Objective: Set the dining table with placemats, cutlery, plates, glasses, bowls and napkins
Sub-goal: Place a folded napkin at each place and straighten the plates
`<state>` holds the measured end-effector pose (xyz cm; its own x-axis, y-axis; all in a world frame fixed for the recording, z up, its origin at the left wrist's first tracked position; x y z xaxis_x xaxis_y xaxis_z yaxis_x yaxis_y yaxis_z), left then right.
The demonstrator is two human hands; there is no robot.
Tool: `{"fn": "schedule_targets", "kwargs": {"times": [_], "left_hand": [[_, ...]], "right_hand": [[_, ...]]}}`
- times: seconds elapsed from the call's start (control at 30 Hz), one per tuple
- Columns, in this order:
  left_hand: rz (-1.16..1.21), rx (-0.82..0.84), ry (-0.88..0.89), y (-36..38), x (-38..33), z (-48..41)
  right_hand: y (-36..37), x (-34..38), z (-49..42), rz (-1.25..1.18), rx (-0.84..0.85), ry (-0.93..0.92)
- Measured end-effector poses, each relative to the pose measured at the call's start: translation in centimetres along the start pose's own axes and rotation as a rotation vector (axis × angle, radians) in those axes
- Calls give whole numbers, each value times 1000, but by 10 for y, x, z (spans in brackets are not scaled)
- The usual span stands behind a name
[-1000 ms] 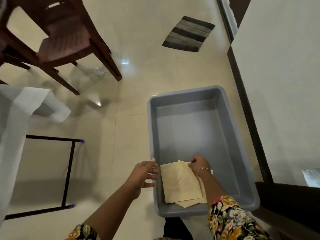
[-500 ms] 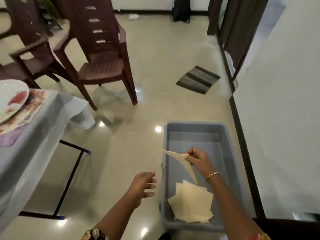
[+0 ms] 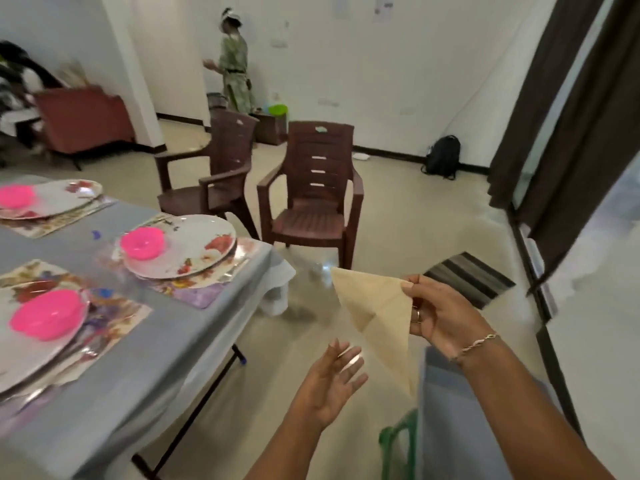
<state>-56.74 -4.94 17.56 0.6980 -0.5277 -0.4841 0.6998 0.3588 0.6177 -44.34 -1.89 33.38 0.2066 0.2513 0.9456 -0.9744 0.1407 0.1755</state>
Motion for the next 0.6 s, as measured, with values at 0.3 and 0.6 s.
{"fn": "schedule_targets", "kwargs": {"times": [0.3, 0.6], "left_hand": [[189, 117, 119, -65, -70, 76], [193, -141, 401, -146, -133, 140]], "right_hand": [[99, -26, 45, -76, 88, 81], [129, -37, 70, 65, 12, -22]]}}
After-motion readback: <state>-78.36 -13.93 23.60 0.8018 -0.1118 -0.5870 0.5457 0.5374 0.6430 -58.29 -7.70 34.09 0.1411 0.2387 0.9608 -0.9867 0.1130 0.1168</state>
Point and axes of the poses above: each hand's wrist, its own z-axis away from the middle knuckle, its own y-axis out of the palm, x = y × z, the point moved 8 cm from there along -z, towards the middle knuckle, and after that the axes turned 13 degrees about -x, right-handed, at the moved point
